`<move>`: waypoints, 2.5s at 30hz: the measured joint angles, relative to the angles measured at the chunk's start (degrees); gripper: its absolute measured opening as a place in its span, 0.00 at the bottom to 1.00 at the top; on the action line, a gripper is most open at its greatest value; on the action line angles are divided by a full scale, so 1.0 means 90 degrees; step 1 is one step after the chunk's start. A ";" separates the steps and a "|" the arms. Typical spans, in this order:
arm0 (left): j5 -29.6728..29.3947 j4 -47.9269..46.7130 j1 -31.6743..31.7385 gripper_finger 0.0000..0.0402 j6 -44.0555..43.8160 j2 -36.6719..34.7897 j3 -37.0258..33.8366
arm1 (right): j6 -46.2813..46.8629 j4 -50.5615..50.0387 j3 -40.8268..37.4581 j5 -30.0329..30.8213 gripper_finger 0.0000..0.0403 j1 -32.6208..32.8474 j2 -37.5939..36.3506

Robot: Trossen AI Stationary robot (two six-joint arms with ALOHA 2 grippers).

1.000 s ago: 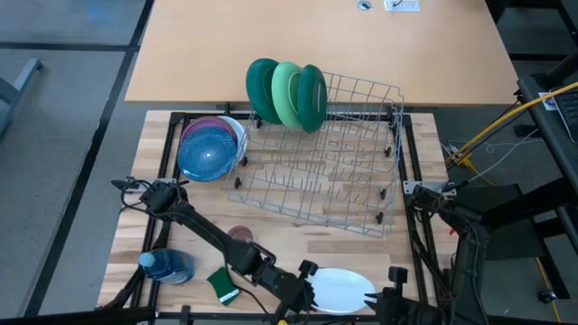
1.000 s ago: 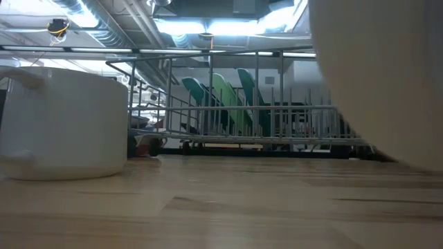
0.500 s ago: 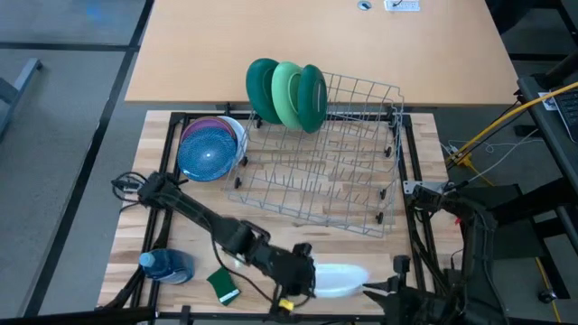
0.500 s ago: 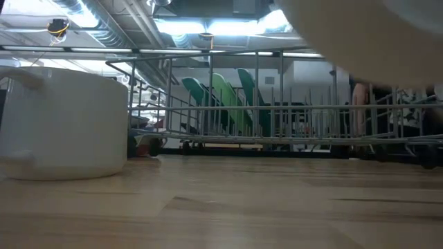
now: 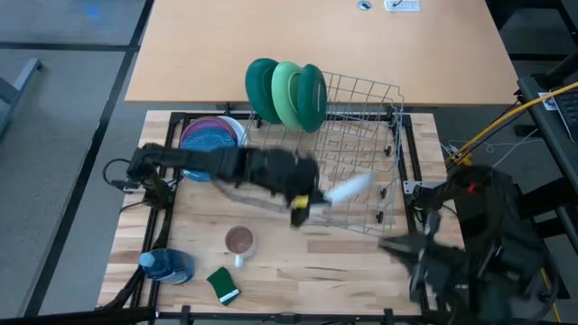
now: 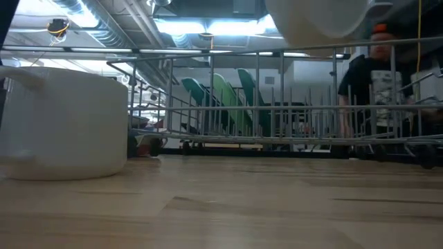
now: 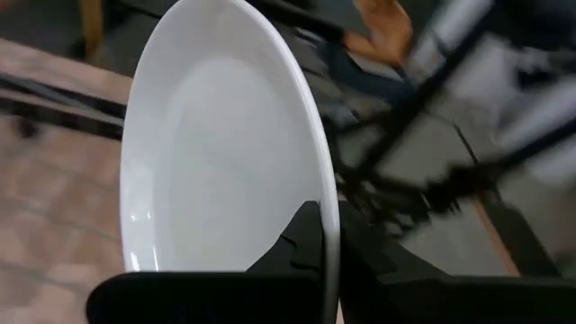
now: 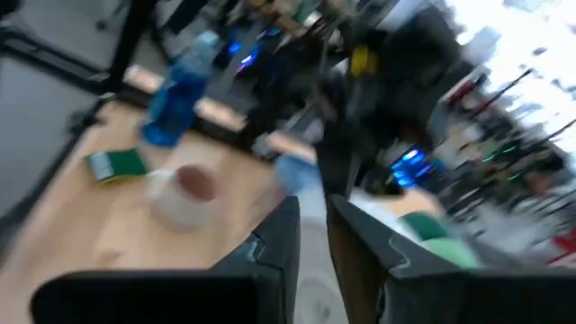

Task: Sort dishes
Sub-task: Put the bottom white plate into the dishwasher rack

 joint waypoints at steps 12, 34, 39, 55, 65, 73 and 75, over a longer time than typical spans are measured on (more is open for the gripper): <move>0.0559 0.0825 0.2038 0.00 -0.0792 0.0041 -0.0192 | -0.1015 -0.0004 0.0000 0.1160 0.16 -0.0002 -0.1531; 0.0774 0.3638 0.3384 0.00 -0.2405 0.1310 -0.0204 | -0.2326 0.0000 -0.0002 0.0986 0.16 -0.1675 -0.3010; 0.0702 0.3926 0.3642 0.00 -0.2787 0.1612 -0.0202 | -0.2462 0.0005 -0.0036 0.0918 0.16 -0.1877 -0.3162; 0.0447 0.3958 0.4134 0.00 -0.2765 0.1783 -0.0197 | -0.2178 -0.0001 -0.1712 0.0818 0.16 -0.1921 -0.4239; 0.0463 0.4012 0.4026 0.00 -0.2798 0.1783 -0.0197 | -0.1739 -0.0001 -0.2564 0.0818 0.16 -0.1919 -0.4812; 0.0248 0.3775 0.3954 0.00 -0.2814 0.1879 -0.0199 | -0.1595 0.0000 -0.2752 0.0818 0.16 -0.1919 -0.4958; 0.0204 0.3780 0.3909 0.00 -0.2842 0.1965 -0.0197 | -0.1593 0.0002 -0.2794 0.0816 0.16 -0.1919 -0.4957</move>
